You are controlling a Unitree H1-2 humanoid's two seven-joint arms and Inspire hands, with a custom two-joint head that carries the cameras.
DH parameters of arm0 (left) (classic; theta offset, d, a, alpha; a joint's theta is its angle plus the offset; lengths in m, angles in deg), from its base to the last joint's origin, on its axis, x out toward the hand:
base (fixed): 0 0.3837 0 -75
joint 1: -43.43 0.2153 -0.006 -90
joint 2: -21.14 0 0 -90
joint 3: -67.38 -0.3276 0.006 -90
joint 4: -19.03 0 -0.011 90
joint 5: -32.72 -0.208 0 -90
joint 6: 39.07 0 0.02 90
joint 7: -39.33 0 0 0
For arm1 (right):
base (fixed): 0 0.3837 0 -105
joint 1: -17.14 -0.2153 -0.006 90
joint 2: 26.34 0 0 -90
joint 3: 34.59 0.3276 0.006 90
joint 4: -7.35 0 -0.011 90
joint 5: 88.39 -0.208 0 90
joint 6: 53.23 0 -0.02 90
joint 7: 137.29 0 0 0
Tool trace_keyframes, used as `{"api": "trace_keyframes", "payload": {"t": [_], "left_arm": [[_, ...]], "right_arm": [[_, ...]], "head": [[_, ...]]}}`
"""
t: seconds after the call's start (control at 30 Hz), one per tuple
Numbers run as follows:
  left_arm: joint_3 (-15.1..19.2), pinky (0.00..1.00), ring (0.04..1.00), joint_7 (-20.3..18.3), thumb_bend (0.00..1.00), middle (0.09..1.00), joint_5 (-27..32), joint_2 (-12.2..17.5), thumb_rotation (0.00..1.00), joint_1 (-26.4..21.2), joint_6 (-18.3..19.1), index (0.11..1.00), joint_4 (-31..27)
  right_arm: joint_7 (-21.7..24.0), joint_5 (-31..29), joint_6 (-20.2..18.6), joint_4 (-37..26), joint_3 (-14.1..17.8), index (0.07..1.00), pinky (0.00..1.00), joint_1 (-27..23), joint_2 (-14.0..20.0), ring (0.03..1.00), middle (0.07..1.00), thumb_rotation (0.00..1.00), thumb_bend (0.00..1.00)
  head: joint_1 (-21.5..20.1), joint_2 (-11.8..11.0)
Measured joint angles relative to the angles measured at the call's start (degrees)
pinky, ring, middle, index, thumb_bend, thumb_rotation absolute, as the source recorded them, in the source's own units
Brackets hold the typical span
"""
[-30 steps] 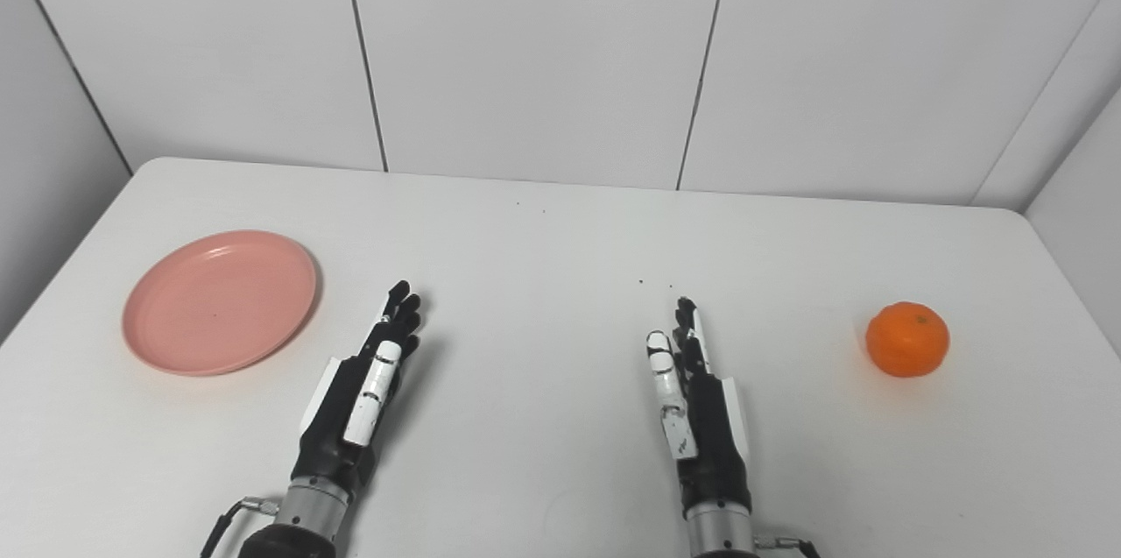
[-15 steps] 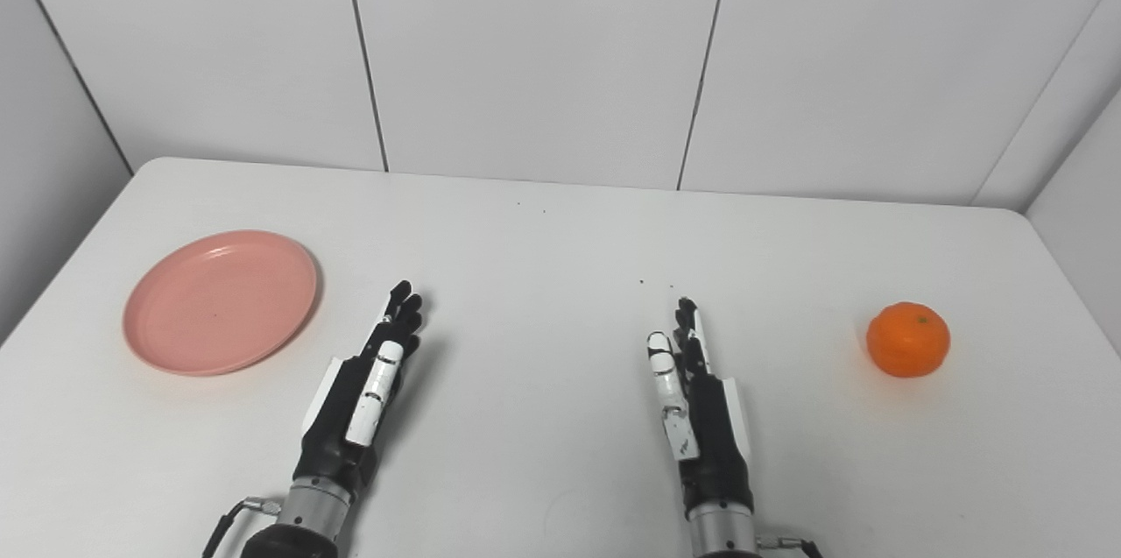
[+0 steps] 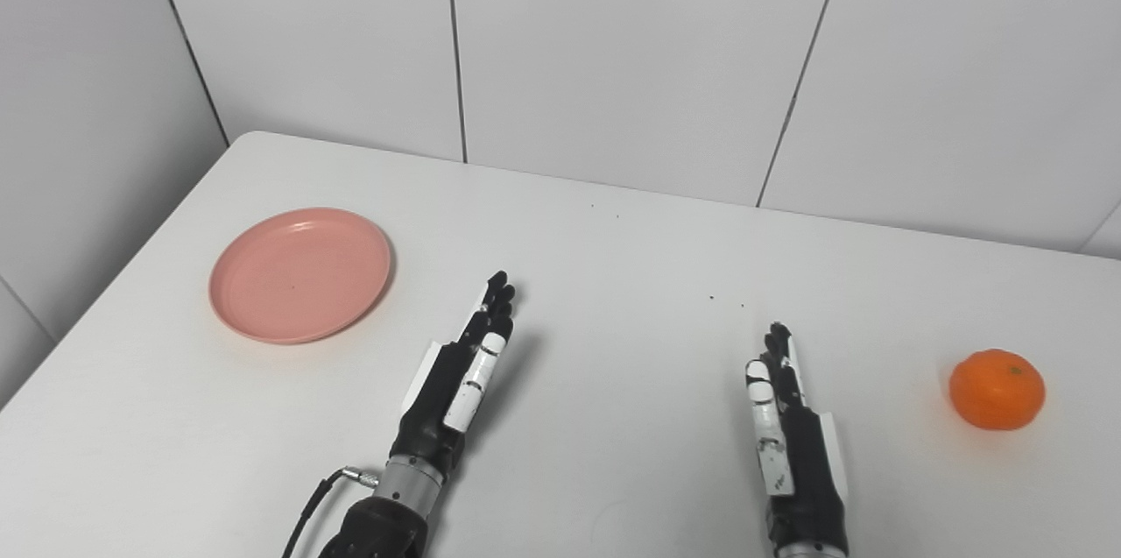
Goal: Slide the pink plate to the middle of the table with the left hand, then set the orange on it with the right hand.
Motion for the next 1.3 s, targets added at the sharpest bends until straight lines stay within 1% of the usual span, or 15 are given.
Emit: {"api": "trace_keyframes", "payload": {"t": [0.13, 0.43, 0.83, 0.93, 1.03, 1.1, 1.17, 1.3], "left_arm": [[-0.03, 1.0, 1.0, 0.38, 0.44, 1.0, -0.2, -0.48, 1.0, -0.15, -0.3, 1.0, 0.64], [-0.09, 1.0, 1.0, 0.38, 0.43, 1.0, -0.25, -0.5, 1.0, -0.23, -0.24, 1.0, 0.64], [-0.08, 1.0, 1.0, 0.24, 0.46, 1.0, -0.22, -0.35, 1.0, -0.35, -0.04, 1.0, 0.52], [-0.1, 0.99, 0.996, -0.25, 0.46, 0.998, -0.08, 0.25, 1.0, -0.54, 0.5, 0.998, 0.16], [-0.04, 0.98, 0.988, -0.99, 0.46, 0.995, 0.02, 0.73, 1.0, -0.71, 2.09, 0.995, -1.28], [-0.03, 0.97, 0.986, -1.26, 0.45, 0.996, 0.0, 0.81, 1.0, -1.01, 2.44, 0.993, -1.39], [-0.01, 0.97, 0.988, -1.37, 0.45, 0.995, 0.0, 0.84, 1.0, -1.11, 2.72, 0.991, -1.53], [0.18, 0.98, 0.997, -2.01, 0.43, 1.0, 0.0, 1.11, 1.0, -1.71, 4.6, 0.989, -3.18]], "right_arm": [[0.36, -0.72, 0.01, 0.0, -0.06, 1.0, 1.0, 0.0, 0.35, 1.0, 1.0, 1.0, 0.18], [0.98, -0.67, 0.01, -0.01, -0.18, 1.0, 1.0, 0.0, 0.36, 1.0, 1.0, 1.0, 0.18], [1.21, -0.6, 0.0, -0.03, -0.3, 1.0, 1.0, -0.01, 0.34, 1.0, 1.0, 1.0, 0.17], [1.25, -0.6, 0.0, -0.03, -0.34, 1.0, 1.0, -0.01, 0.3, 1.0, 1.0, 1.0, 0.17], [1.24, -0.57, 0.01, -0.03, -0.39, 1.0, 1.0, 0.0, 0.18, 1.0, 1.0, 1.0, 0.17], [1.24, -0.52, 0.01, -0.03, -0.45, 1.0, 1.0, -0.01, 0.09, 1.0, 1.0, 1.0, 0.17], [1.24, -0.47, 0.0, -0.03, -0.56, 1.0, 1.0, -0.01, 0.0, 1.0, 1.0, 1.0, 0.16], [1.23, -0.44, 0.0, -0.03, -0.59, 1.0, 1.0, -0.02, -0.01, 1.0, 1.0, 1.0, 0.16]], "head": [[0.26, 0.0], [0.18, -0.09], [0.44, -0.61], [0.62, -0.62], [0.88, -0.62], [1.05, -0.7], [1.14, -0.7], [1.58, -0.97]]}}
